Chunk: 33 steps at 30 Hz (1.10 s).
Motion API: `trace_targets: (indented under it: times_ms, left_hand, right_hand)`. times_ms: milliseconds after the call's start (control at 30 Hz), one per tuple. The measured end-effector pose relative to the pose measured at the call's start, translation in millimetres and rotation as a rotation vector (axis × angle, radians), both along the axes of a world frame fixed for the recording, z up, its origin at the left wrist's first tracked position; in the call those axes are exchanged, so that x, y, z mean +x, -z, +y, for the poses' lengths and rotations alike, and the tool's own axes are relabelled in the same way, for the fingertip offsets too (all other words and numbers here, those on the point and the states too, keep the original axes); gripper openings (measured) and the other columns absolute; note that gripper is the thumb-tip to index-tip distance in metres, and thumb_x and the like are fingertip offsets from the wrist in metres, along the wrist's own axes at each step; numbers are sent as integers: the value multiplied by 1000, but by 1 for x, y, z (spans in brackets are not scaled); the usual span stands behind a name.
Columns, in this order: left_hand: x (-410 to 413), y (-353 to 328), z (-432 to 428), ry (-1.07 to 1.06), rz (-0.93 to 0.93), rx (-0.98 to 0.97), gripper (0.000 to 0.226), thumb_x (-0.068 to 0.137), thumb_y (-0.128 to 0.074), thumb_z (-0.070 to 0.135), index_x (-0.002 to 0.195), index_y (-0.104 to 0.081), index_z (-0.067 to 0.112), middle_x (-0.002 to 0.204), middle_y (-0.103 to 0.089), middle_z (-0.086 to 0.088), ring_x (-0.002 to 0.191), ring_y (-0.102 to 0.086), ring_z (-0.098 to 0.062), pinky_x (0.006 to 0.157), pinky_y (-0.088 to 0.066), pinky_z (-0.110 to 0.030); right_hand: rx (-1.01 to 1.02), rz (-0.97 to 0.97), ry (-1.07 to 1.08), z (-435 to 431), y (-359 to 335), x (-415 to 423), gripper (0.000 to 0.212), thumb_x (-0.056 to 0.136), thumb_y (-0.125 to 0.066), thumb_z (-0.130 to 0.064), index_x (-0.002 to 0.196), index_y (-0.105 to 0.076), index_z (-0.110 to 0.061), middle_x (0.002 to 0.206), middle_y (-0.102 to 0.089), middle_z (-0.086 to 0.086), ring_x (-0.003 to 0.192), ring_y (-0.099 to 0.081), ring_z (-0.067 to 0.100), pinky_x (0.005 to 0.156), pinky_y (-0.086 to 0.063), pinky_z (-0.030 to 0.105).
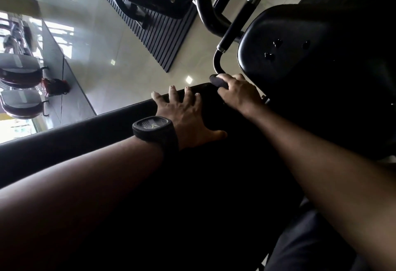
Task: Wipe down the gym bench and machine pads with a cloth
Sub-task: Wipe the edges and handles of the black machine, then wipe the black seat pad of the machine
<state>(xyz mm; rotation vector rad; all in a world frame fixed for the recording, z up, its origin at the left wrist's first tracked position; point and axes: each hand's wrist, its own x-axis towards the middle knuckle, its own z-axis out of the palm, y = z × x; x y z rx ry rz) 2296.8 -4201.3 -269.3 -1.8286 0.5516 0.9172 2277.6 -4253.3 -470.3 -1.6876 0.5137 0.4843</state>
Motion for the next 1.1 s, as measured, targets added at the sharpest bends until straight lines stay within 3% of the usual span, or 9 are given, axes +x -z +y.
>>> trace_targets:
  times_ms: [133, 300, 467, 700, 833, 967, 1100]
  left_hand:
    - [0, 2, 0, 0, 6, 0, 122, 71, -32, 99, 163, -3, 23, 171, 2, -5, 156, 5, -38, 116, -5, -73]
    - [2, 6, 0, 22, 21, -9, 119, 71, -31, 99, 162, -5, 27, 171, -1, -4, 155, 4, -39, 115, -5, -74]
    - [-1, 8, -2, 31, 52, 18, 114, 75, -30, 97, 163, -1, 30, 171, 5, -6, 155, 9, -39, 116, 1, -74]
    - [-9, 18, -4, 46, 24, 21, 113, 75, -26, 97, 163, -1, 31, 171, 6, -5, 155, 12, -37, 115, 4, -75]
    - [-10, 29, -7, 40, 32, 5, 108, 78, -31, 95, 163, -2, 33, 171, 3, -5, 156, 10, -36, 115, 4, -76]
    - [-11, 42, -7, 13, 56, -46, 111, 76, -35, 95, 162, -2, 33, 171, -2, -5, 156, 7, -36, 113, 5, -77]
    - [-23, 65, -11, 9, 124, -137, 114, 75, -38, 95, 163, -2, 31, 171, -7, -4, 156, 0, -35, 115, 4, -75]
  right_hand:
    - [-71, 23, 67, 3, -19, -37, 51, 92, -53, -39, 143, -50, -42, 141, -49, 10, 120, -55, 42, 100, -43, 41]
    - [15, -236, 42, -3, -27, -39, 57, 86, -53, -35, 143, -54, -39, 152, -46, 2, 127, -53, 33, 108, -40, 37]
    - [2, 79, 25, -15, 7, -44, 53, 95, -54, -37, 147, -47, -40, 144, -48, 14, 127, -51, 37, 105, -41, 36]
    - [5, -149, 103, -11, -44, -118, 61, 75, -54, -43, 135, -58, -43, 145, -50, -2, 121, -56, 28, 99, -49, 40]
    - [-198, 35, 88, -9, -46, -143, 54, 91, -53, -42, 145, -48, -38, 142, -49, 5, 117, -58, 32, 82, -44, 33]
    - [-213, 274, 104, -16, -37, -182, 53, 93, -52, -42, 145, -48, -34, 140, -50, 11, 122, -54, 37, 92, -45, 39]
    - [-124, 179, 104, -29, -40, -184, 50, 89, -60, -39, 138, -56, -39, 136, -54, 4, 119, -58, 31, 92, -46, 35]
